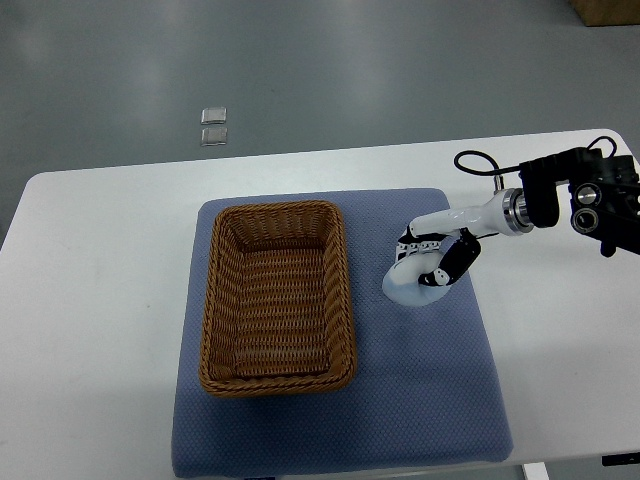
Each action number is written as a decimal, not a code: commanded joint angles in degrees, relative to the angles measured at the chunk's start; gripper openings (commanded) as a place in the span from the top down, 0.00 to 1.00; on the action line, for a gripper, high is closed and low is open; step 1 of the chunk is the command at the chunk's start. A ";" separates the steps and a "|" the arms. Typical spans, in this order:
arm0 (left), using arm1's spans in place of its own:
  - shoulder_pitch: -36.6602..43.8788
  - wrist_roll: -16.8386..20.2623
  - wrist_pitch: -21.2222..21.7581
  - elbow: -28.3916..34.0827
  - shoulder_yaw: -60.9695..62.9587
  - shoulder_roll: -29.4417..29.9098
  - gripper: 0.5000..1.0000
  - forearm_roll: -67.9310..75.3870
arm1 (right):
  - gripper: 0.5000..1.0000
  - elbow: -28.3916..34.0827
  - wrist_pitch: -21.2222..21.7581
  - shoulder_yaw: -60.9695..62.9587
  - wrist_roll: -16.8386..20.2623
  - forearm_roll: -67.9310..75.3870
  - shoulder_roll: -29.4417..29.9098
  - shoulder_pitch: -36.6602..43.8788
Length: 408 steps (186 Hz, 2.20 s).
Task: Place blue toy in brown basket
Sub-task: 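Close the right hand's fingers around the plush toy, then lift the plush toy with the right hand and carry it over the basket, then lower the toy into the wicker basket and open the right hand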
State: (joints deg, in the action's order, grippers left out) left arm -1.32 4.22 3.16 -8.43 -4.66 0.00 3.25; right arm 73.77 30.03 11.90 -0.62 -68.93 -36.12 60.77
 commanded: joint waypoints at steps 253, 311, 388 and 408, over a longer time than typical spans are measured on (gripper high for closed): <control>0.00 0.00 0.00 0.08 0.00 0.00 0.00 0.00 | 0.78 -10.93 -10.52 5.85 0.18 0.02 27.95 -1.44; 0.00 0.00 0.00 0.08 0.00 0.00 0.00 0.00 | 0.47 -11.37 -12.10 5.85 0.18 0.02 29.01 -2.94; 0.00 0.00 0.00 0.08 0.00 0.00 0.00 0.00 | 0.30 -11.45 -12.19 6.03 0.00 0.20 28.30 -3.11; 0.00 0.00 0.00 0.08 0.00 0.00 0.00 0.00 | 0.27 -11.45 -12.19 9.54 -0.26 0.64 28.21 -2.94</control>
State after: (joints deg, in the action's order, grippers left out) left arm -1.32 4.22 3.16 -8.35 -4.66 0.00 3.25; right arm 62.31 17.85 18.39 -0.69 -68.65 -7.81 57.60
